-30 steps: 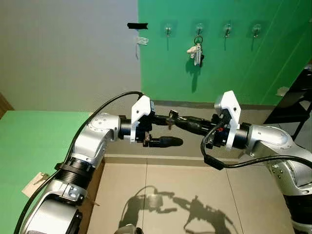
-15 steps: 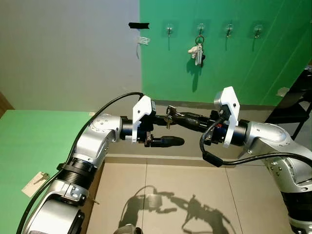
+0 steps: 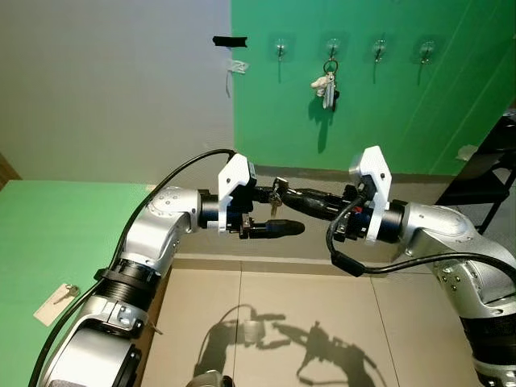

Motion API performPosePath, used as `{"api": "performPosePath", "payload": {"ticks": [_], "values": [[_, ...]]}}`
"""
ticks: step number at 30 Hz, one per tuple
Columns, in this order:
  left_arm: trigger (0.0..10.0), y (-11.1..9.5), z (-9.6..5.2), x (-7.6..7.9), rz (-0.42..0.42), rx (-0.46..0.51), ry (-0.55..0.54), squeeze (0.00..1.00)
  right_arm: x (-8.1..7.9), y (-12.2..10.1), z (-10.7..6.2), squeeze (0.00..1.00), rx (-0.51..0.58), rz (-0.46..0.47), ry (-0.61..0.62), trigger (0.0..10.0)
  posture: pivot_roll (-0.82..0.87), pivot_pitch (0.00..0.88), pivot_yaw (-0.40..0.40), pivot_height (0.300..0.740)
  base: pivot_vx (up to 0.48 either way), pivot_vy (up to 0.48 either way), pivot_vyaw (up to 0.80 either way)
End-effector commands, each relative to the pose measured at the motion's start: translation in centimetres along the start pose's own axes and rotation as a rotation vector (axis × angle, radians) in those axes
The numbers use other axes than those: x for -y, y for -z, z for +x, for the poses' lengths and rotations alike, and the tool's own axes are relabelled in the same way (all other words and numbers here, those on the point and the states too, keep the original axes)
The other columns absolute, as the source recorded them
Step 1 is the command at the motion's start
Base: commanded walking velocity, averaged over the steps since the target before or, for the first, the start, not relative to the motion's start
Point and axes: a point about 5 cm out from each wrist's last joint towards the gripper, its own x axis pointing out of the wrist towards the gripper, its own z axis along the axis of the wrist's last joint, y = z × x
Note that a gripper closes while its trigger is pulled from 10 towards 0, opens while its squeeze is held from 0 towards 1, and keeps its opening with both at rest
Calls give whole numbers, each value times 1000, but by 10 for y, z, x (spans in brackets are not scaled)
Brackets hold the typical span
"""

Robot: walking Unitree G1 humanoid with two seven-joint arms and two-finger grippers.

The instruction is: Hang keys on a hook

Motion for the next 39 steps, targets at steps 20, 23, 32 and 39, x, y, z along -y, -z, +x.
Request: {"api": "performPosePath", "payload": {"ticks": [20, 23, 32, 39], "values": [[0, -4, -1, -3, -37, 12, 25, 0, 1, -5, 5, 0, 2, -21, -11, 0, -153, 0, 15, 740, 0, 0, 0], [0, -5, -1, -3, -38, 10, 30, 0, 1, -5, 5, 0, 3, -21, -9, 0, -156, 0, 19, 740, 0, 0, 0], [0, -7, -3, -5, -35, 18, 39, 0, 0, -5, 5, 0, 10, -17, -1, 0, -158, 0, 23, 740, 0, 0, 0], [0, -7, -2, -2, -40, 27, 53, 0, 0, -5, 5, 0, 12, -16, -5, 0, -157, 0, 21, 740, 0, 0, 0]]}}
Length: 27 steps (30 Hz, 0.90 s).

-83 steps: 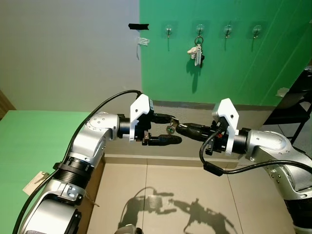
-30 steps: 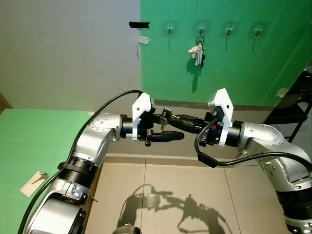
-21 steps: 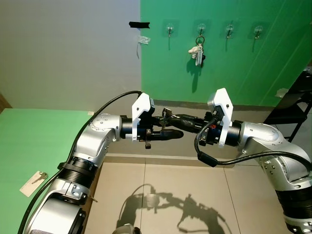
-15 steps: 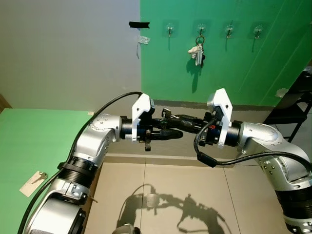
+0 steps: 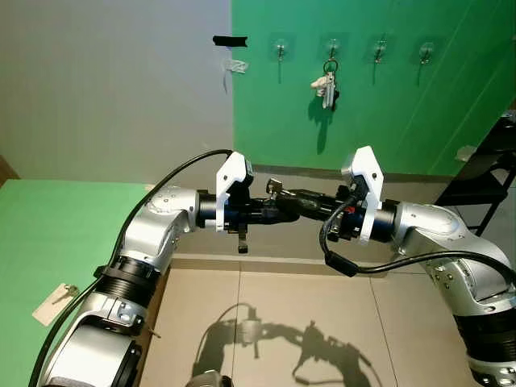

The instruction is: Hang keys on a hook

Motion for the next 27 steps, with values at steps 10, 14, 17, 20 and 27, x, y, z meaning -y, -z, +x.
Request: {"api": "performPosePath", "payload": {"ticks": [10, 14, 17, 20, 27], "values": [[0, -7, 3, 1, 22, 8, 40, 0, 1, -4, 1, 0, 3, -22, 3, 0, -157, 0, 21, 740, 0, 0, 0], [0, -6, 3, 2, 25, 3, 46, 0, 3, -4, 3, 0, -7, -28, 29, 8275, -155, 0, 22, 740, 0, 0, 0], [0, -5, 4, 5, 24, -2, 66, 0, 4, -3, 4, 0, -16, -28, 41, 10000, -154, 0, 21, 740, 0, 0, 0], [0, -5, 4, 5, 25, -3, 61, 0, 4, -3, 5, 0, -19, -29, 42, 10000, -154, 0, 23, 740, 0, 0, 0], [0, -5, 5, 8, 26, -1, 78, 0, 5, -2, 5, 0, -25, -32, 54, 10000, -153, 0, 25, 740, 0, 0, 0]]}}
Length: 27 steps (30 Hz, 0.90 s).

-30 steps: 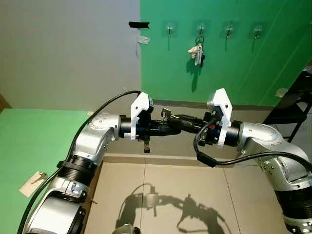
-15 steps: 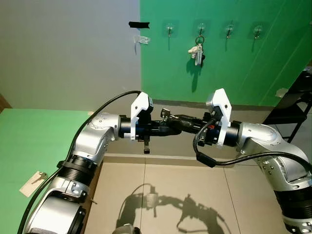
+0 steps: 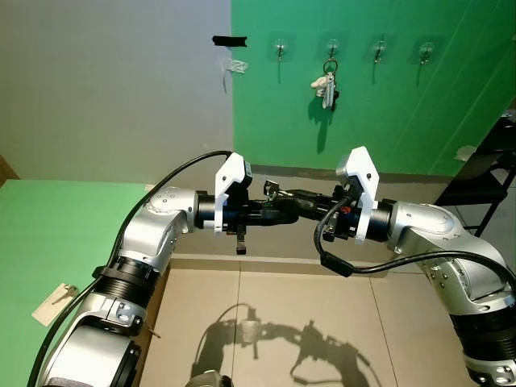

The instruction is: Hang keys on a hook

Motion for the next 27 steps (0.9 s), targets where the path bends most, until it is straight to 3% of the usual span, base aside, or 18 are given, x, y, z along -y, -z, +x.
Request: {"api": "performPosePath", "payload": {"ticks": [1, 7, 8, 21, 26, 27], "values": [[0, -6, 7, 7, 34, 6, 69, 0, 5, -3, 1, 0, -6, -14, 37, 10000, -153, 0, 25, 740, 0, 0, 0], [0, -7, 7, 10, 32, 11, 79, 0, 6, -1, 2, 0, -13, -6, 50, 10000, -147, 0, 26, 740, 0, 0, 0], [0, -7, 7, 10, 32, 10, 79, 0, 7, -1, 2, 1000, -12, -5, 53, 10000, -145, 0, 26, 740, 0, 0, 0], [0, -6, 7, 8, 27, 0, 69, 0, 11, 0, 0, 1000, -11, -17, 97, 10000, -159, 0, 30, 740, 0, 0, 0], [0, -6, 9, 8, 26, -2, 73, 0, 22, 0, -2, 1000, -11, -66, 193, 10000, -165, 0, 35, 740, 0, 0, 0], [0, -5, 9, 8, 25, -3, 75, 0, 29, -1, -3, 1000, -16, -115, 271, 10000, -166, 0, 36, 740, 0, 0, 0]]}}
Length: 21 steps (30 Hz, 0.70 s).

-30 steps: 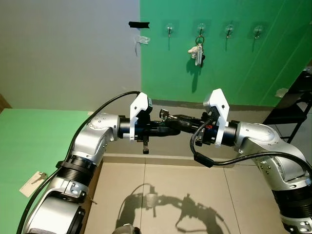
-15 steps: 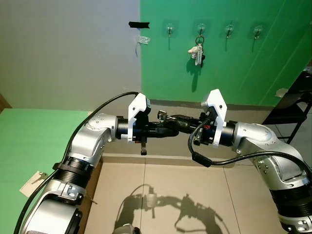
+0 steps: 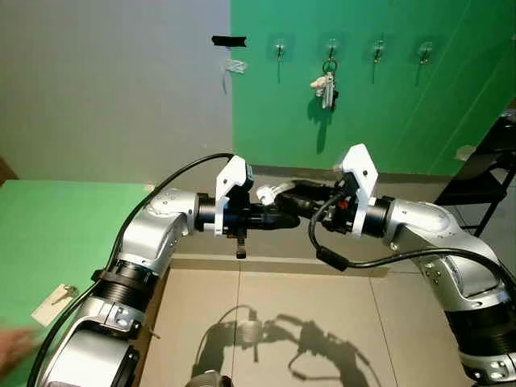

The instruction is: Hang keys on a hook

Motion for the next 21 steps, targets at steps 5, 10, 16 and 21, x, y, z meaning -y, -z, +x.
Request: {"api": "performPosePath", "payload": {"ticks": [5, 10, 16, 21], "values": [[0, -4, 2, 2, 30, -7, 27, 0, 44, -2, -7, 1000, -70, -339, 460, 10000, -167, 0, 38, 740, 0, 0, 0], [0, -3, 2, 2, 28, -11, 6, 0, 59, -4, -18, 0, -49, -389, 667, 10000, -167, 0, 41, 740, 0, 0, 0], [0, 21, 6, -22, -77, -77, -367, 0, 58, 15, -24, 0, -32, -343, 760, 10000, -171, 0, 54, 740, 0, 0, 0], [0, 45, 6, -33, -251, -90, -666, 0, 43, 35, -19, 0, -39, -282, 749, 10000, -171, 0, 60, 740, 0, 0, 0]]}}
